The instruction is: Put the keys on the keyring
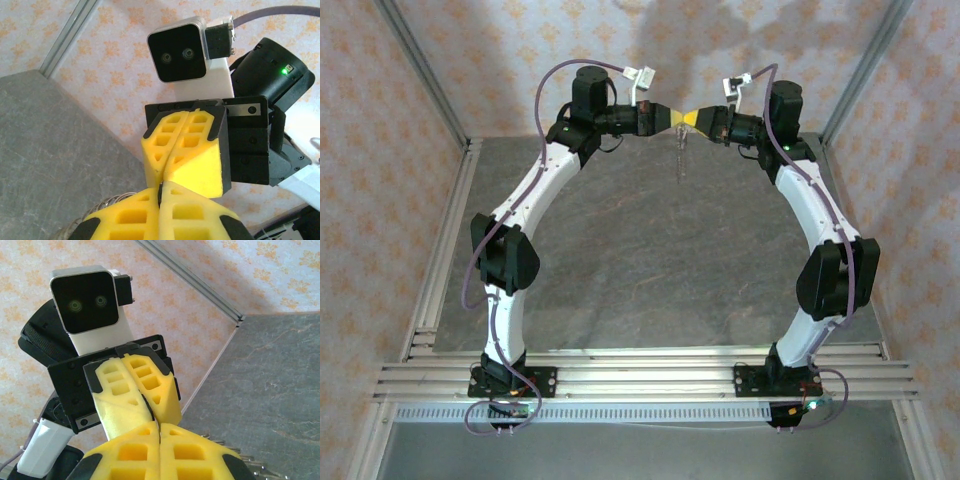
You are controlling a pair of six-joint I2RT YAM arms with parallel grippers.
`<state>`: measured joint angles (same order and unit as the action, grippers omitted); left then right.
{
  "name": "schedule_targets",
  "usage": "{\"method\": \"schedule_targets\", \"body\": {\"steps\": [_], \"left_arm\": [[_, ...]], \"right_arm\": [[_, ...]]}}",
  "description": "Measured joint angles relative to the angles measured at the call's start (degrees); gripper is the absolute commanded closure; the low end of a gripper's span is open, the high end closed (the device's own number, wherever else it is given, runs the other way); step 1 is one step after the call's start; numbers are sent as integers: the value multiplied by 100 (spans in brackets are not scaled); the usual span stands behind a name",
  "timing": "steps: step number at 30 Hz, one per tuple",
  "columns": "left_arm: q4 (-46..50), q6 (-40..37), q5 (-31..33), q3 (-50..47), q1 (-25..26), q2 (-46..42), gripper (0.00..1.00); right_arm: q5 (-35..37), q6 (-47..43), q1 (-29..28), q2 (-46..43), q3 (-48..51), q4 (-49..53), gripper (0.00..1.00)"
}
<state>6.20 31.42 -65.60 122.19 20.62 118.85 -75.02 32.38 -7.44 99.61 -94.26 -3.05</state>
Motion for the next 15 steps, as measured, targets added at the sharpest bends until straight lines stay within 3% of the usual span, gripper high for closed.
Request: {"method": "schedule_targets", "body": {"steps": [8, 11, 15], "left_arm": [[0, -4, 2, 2, 13, 0, 100], [52, -92, 4, 42, 24, 0, 92], [238, -267, 4, 144, 35, 0, 90]], "right_arm": [[0, 74, 2, -13, 39, -85, 100], [-11, 96, 13, -15, 52, -101, 100], [-48, 98, 13, -24, 55, -129, 100]]}}
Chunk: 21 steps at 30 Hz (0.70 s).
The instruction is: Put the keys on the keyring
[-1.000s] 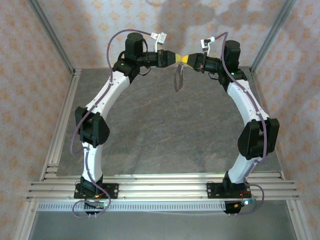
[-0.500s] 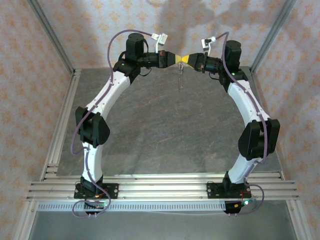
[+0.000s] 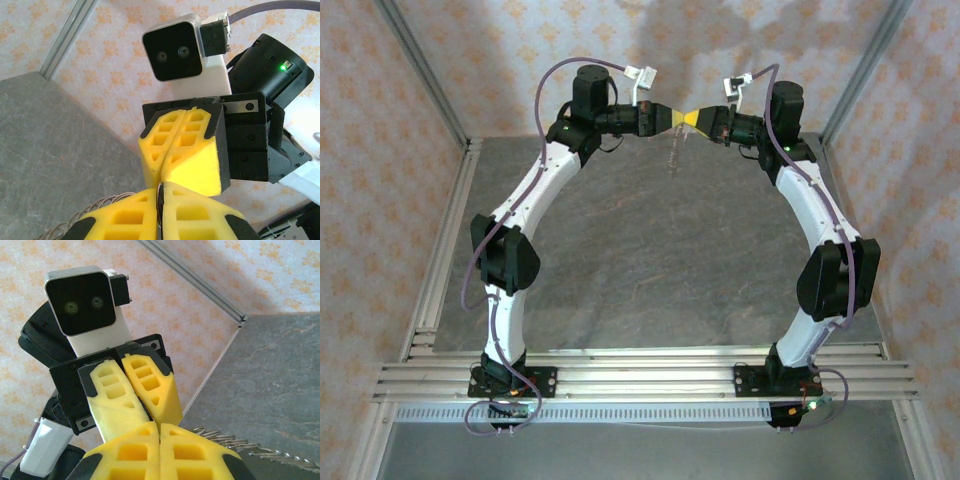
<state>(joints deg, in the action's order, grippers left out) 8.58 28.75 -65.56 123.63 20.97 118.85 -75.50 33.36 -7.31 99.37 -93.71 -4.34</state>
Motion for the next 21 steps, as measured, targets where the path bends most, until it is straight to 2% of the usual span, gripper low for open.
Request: {"method": "schedule_targets", "body": {"steps": [6, 10, 16, 19, 21], "left_arm": [[184, -229, -4, 72, 4, 0, 90], [256, -332, -7, 96, 4, 0, 100], [417, -490, -4, 155, 13, 0, 100], [457, -533, 44, 157, 33, 0, 100], [424, -529, 107, 107, 83, -24, 100]], "right_arm": [[-20, 2, 0, -13, 2, 0, 100], [-42, 2, 0, -15, 2, 0, 100], [-61, 44, 0, -28, 15, 2, 100], [-48, 109, 0, -50, 44, 0, 81], [33, 162, 2, -55, 52, -28, 72]]}}
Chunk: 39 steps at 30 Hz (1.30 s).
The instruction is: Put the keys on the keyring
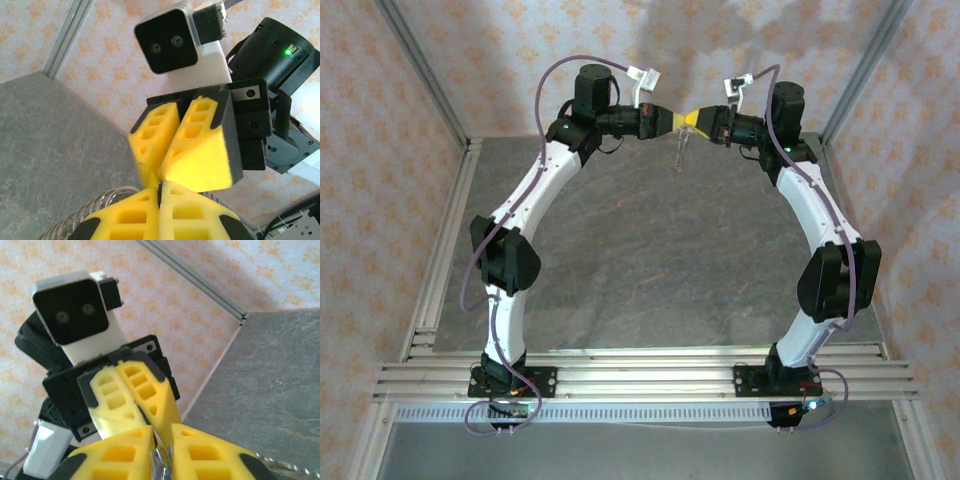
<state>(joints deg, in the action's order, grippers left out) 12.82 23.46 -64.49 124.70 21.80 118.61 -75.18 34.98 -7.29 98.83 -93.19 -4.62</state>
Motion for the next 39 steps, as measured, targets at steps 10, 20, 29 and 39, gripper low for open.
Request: {"method": "schedule_targets", "body": {"steps": [10, 20, 29, 39], "left_arm": [[-817, 551, 199, -791, 328, -400, 100], [-1613, 1086, 518, -1217, 317, -485, 100], [-2422, 1600, 671, -1528, 278, -533, 100], [-2653, 1729, 669, -1528, 269, -533, 100]], "right_arm": [[693, 221, 76, -483, 267, -319, 61], [2090, 315, 358, -1746, 1851, -868, 59], [3018, -503, 105, -2507, 2782, -511, 58], [3604, -1311, -439, -2549, 2946, -105, 58]]}}
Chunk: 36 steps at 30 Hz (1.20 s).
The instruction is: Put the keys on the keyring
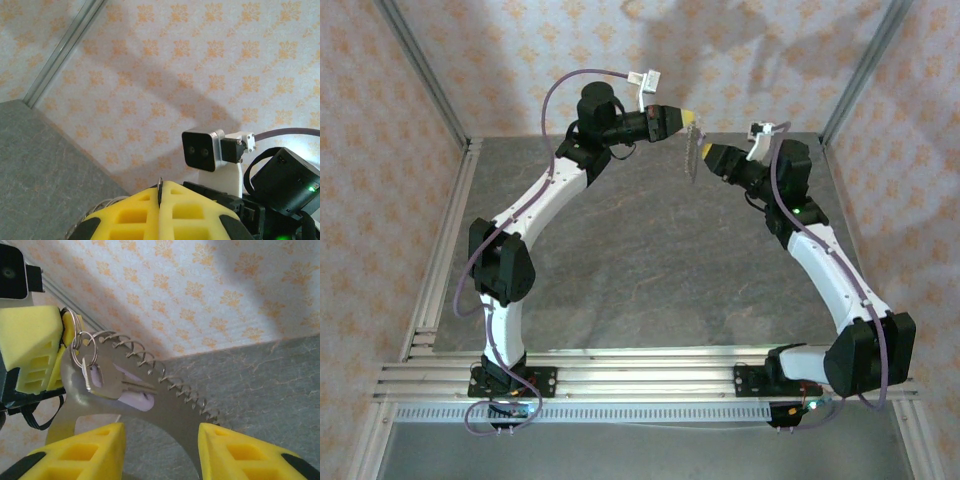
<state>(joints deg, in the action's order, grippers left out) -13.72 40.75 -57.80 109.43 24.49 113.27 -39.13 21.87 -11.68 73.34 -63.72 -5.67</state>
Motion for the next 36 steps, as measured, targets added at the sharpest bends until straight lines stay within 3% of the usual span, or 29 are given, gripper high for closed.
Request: {"method": "schedule_targets", "body": {"steps": [27, 31, 36], "left_arm": [[-24, 46, -13, 4, 0, 0, 100], [-26, 101, -24, 37, 0, 0, 100], [-22, 129, -28, 101, 0, 0, 100]], "right_arm": [[323, -304, -317, 365, -542, 44, 58], [339, -391, -317, 483, -625, 59, 60], [326, -509, -317, 538, -658, 105, 71]]}}
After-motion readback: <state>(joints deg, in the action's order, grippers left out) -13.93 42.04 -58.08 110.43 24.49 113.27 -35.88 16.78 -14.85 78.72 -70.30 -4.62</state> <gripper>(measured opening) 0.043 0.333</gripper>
